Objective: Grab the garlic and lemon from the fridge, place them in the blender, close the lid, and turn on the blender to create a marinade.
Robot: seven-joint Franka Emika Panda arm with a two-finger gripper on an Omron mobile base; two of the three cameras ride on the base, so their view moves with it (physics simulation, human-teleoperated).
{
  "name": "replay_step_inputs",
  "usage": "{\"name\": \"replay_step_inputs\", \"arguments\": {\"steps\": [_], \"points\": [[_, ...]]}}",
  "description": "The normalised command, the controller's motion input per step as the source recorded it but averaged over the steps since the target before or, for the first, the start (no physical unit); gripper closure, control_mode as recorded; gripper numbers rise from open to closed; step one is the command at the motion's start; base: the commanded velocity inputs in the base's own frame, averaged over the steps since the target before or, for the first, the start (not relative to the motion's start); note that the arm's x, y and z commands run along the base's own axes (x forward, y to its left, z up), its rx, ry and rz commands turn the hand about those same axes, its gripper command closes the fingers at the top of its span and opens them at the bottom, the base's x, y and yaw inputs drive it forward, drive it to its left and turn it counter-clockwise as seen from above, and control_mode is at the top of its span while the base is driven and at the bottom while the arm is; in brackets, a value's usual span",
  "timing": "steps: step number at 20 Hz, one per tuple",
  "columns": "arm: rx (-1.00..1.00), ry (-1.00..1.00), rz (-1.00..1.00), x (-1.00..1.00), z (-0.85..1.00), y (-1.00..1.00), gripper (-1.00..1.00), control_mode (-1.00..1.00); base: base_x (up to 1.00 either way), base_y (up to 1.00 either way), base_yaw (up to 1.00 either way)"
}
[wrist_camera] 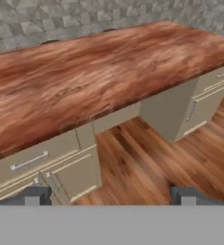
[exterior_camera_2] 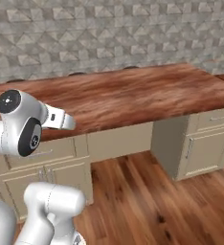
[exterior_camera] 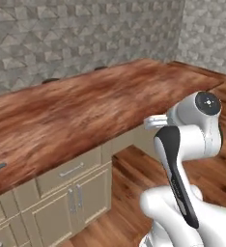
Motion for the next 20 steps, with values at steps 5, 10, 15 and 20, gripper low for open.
{"name": "replay_step_inputs", "arguments": {"steps": [5, 10, 15, 20], "points": [[0.0, 0.0, 0.0, 0.0, 0.0, 0.0, -1.0, 1.0, 0.31, -0.8, -0.58], [0.0, 0.0, 0.0, 0.0, 0.0, 0.0, -1.0, 1.0, 0.34, -0.57, -0.63], [0.0, 0.0, 0.0, 0.0, 0.0, 0.0, -1.0, 1.0, 0.37, -0.29, -0.67], [0.0, 0.0, 0.0, 0.0, 0.0, 0.0, -1.0, 1.0, 0.59, -0.12, -0.62]]}}
